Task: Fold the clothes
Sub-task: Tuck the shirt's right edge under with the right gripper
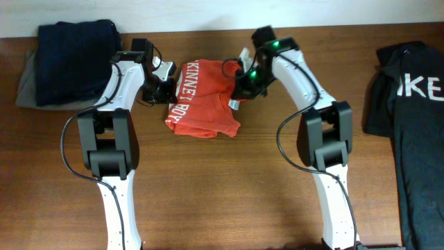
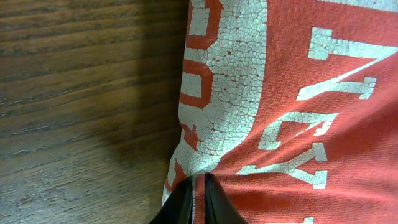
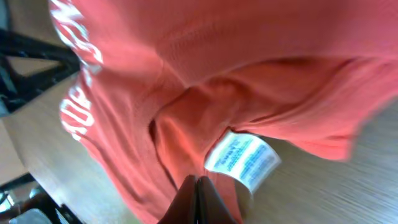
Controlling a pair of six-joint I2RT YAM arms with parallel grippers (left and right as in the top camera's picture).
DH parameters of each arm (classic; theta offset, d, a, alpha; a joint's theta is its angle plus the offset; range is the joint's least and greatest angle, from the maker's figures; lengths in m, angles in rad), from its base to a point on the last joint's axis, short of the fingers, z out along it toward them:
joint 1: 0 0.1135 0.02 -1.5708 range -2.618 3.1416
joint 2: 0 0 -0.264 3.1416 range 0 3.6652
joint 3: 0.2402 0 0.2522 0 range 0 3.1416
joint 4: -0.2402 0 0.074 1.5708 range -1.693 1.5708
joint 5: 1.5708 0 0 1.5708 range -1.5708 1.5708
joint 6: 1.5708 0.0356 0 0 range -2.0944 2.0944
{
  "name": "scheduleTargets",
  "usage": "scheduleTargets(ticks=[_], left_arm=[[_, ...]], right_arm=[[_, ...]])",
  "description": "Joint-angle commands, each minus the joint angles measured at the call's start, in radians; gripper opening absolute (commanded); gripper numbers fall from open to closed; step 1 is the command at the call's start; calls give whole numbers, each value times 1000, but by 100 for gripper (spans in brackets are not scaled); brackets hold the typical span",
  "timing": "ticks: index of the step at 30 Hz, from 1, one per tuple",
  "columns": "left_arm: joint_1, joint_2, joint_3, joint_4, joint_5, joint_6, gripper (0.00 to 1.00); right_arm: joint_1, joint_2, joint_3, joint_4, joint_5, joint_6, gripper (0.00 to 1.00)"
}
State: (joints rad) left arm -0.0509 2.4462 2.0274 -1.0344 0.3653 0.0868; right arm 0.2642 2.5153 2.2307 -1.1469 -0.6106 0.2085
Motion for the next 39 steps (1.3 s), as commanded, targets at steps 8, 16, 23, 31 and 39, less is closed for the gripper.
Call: scheduleTargets(ticks=[8, 16, 23, 31, 39], left_arm=[[9, 41, -11, 2, -85, 20, 9], [9, 41, -11, 1, -86, 20, 9], [9, 41, -11, 2, -86, 20, 10], [9, 41, -11, 2, -85, 20, 10], [9, 41, -11, 1, -86, 20, 10]], right_arm=[[-3, 1, -142, 73, -6, 10, 4], [-5, -3, -148, 96, -14, 37, 4], [-2, -75, -82, 89, -60, 36, 4], [4, -73, -76, 96, -60, 36, 4], [49, -50, -89, 130, -27, 67, 4]])
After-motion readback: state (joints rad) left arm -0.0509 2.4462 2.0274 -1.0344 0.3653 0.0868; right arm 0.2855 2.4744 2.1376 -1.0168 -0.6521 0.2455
